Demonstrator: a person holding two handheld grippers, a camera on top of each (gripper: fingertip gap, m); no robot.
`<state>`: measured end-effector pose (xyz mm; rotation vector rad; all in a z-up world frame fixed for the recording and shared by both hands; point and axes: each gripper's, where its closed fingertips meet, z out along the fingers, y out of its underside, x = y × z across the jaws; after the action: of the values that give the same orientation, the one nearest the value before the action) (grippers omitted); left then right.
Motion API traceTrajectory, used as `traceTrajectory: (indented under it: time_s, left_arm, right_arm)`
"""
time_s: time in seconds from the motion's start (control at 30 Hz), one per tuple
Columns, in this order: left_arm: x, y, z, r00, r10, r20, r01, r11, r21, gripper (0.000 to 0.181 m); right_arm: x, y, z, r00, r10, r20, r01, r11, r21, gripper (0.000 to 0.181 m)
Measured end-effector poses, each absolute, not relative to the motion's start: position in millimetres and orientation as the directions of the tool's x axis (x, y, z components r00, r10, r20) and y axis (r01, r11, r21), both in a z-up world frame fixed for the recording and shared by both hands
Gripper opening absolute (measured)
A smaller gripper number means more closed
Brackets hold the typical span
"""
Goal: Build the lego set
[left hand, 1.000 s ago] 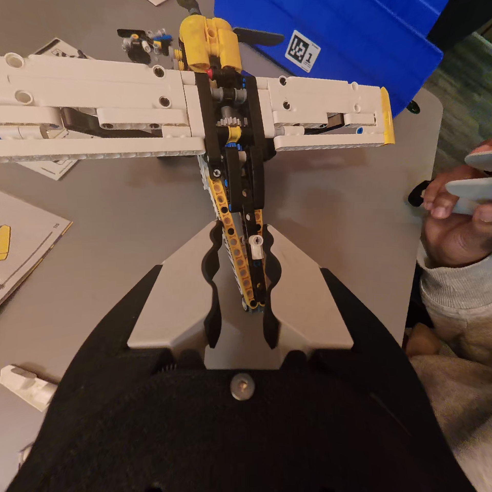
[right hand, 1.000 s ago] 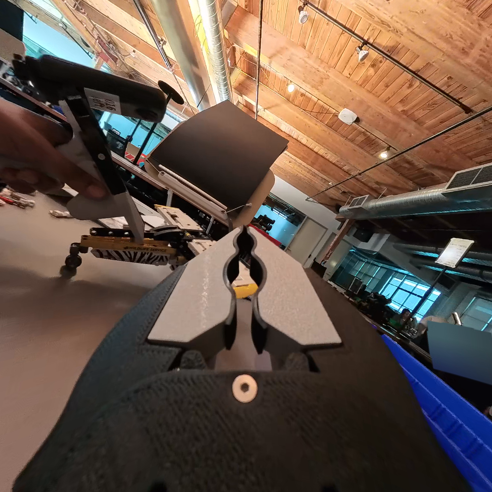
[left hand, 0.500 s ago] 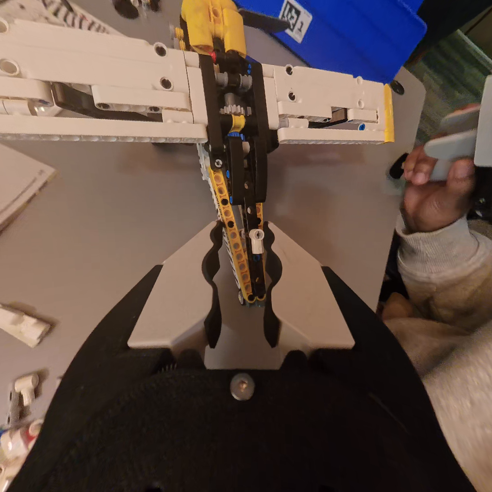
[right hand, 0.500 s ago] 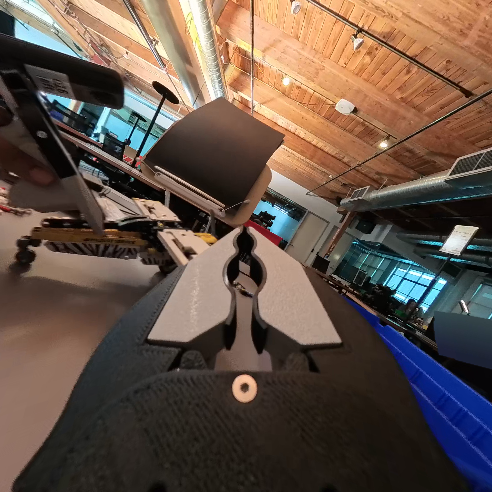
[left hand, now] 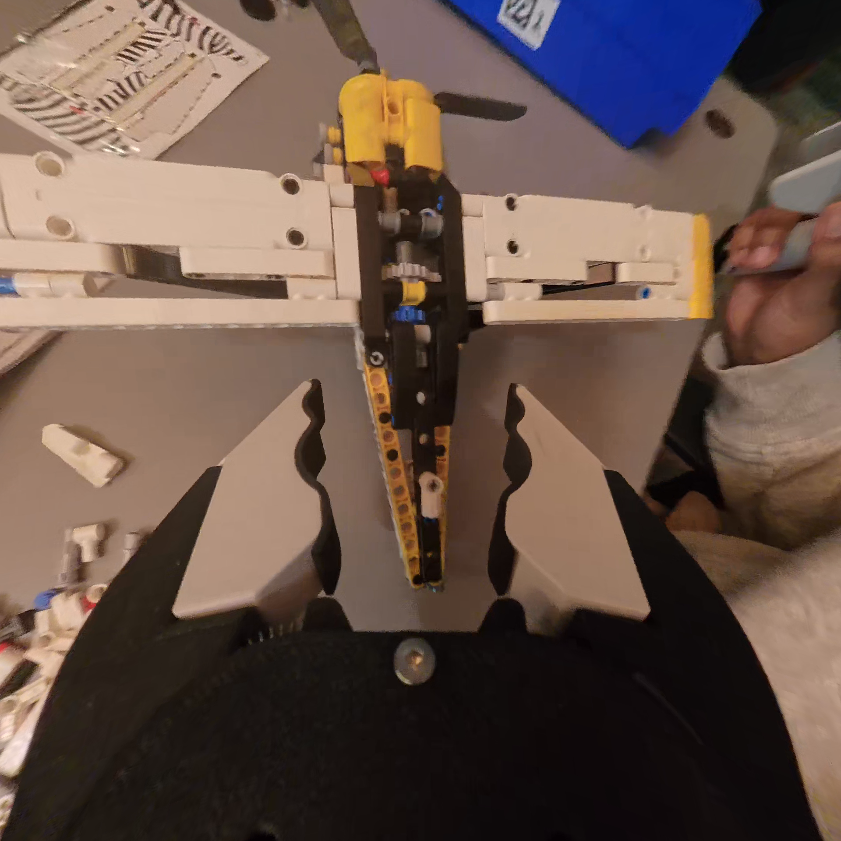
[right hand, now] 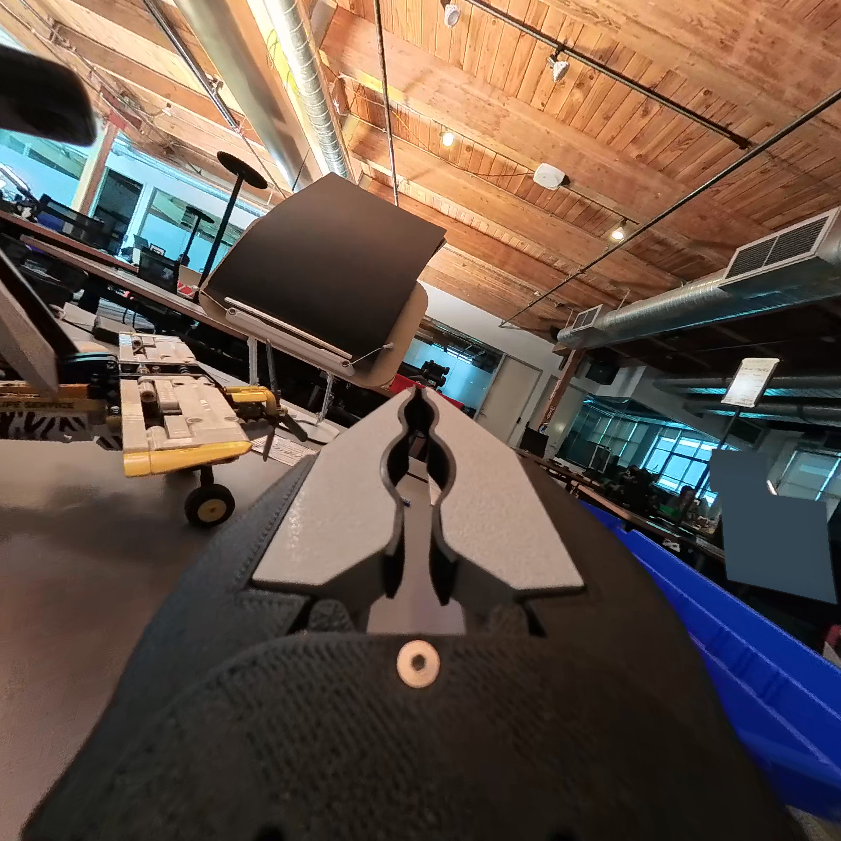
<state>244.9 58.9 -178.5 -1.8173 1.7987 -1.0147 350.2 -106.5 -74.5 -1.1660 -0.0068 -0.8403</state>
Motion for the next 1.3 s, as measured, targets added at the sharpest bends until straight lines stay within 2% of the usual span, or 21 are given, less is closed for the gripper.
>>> traceTrajectory:
  time_s: [0.07,0.17,0.2,0.23,0.27,0.47,0.7,0.8,1.13,1.3]
  left_arm:
    - [252,67,-186,-0.044,-0.990,0.137,-0.705,-0.066,-0.706,0.080]
    - [257,64,-195,-0.035,-0.990,0.136,-0.735,-0.066,-0.675,0.073]
    - [256,62,-198,-0.042,-0.989,0.143,-0.748,-0.064,-0.661,0.065]
    - [256,60,-200,-0.054,-0.987,0.148,-0.755,-0.057,-0.653,0.049]
    - [256,58,-200,-0.066,-0.986,0.154,-0.753,-0.052,-0.657,0.043]
    - [257,61,-202,-0.157,-0.985,0.073,-0.759,0.073,-0.647,0.043]
    - [281,77,-199,-0.358,-0.930,0.079,-0.715,0.219,-0.664,0.041]
    - [296,77,-197,-0.405,-0.901,0.159,-0.704,0.196,-0.683,0.040]
    - [337,59,-200,-0.486,-0.864,0.136,-0.668,0.267,-0.694,0.041]
    - [343,55,-198,-0.488,-0.845,0.216,-0.678,0.212,-0.704,0.041]
  right_arm:
    - [350,-107,-74,0.697,-0.578,0.424,0.590,0.127,-0.797,0.000]
    - [350,-108,-73,0.680,-0.584,0.444,0.607,0.108,-0.787,0.000]
    - [350,-109,-72,0.676,-0.586,0.446,0.609,0.105,-0.786,0.000]
    - [351,-109,-72,0.675,-0.588,0.446,0.610,0.104,-0.786,0.000]
    - [352,-110,-73,0.677,-0.589,0.442,0.607,0.106,-0.788,0.000]
    - [356,-110,-76,0.685,-0.589,0.428,0.591,0.107,-0.799,0.000]
    - [360,-112,-79,0.690,-0.593,0.415,0.579,0.107,-0.808,0.000]
    - [363,-114,-80,0.691,-0.598,0.407,0.572,0.108,-0.813,0.000]
    - [367,-112,-88,0.706,-0.588,0.395,0.550,0.104,-0.828,0.000]
    - [368,-112,-88,0.717,-0.586,0.377,0.535,0.117,-0.837,0.000]
